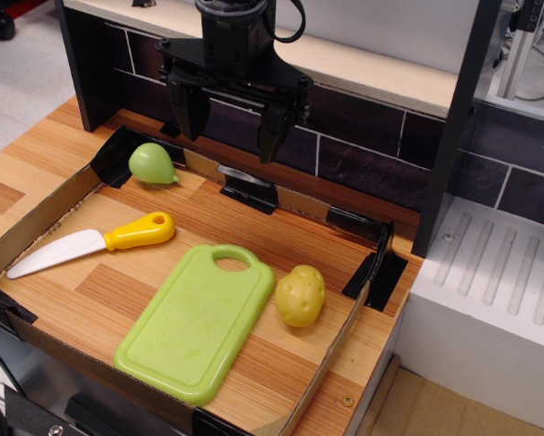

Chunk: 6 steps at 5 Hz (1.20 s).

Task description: Put knife on cutting board

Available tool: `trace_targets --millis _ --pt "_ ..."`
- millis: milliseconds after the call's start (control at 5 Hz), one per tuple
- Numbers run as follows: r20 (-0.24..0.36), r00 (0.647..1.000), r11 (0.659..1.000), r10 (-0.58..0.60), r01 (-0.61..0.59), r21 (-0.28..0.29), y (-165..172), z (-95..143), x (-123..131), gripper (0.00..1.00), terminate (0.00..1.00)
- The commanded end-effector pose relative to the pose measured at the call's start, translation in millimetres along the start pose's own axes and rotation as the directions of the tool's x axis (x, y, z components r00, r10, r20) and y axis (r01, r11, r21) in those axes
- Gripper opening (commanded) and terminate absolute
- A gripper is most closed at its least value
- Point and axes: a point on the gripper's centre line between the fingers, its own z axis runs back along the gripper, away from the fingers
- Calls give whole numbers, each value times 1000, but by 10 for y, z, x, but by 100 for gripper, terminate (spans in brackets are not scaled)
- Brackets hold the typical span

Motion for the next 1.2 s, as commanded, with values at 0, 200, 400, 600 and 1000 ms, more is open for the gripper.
trace_targets --millis 0,200,400,600,1000 --pt "0 1000 1000 0 0 0 0 0 0 100 0" --pt "53 973 971 -223 227 -73 35 -8 10 100 0" --pt "121 934 923 -335 351 -155 180 3 30 100 0" --pt "93 883 855 -459 468 -224 342 -17 -22 100 0" --pt "24 820 805 -571 566 -181 669 -105 -134 100 0"
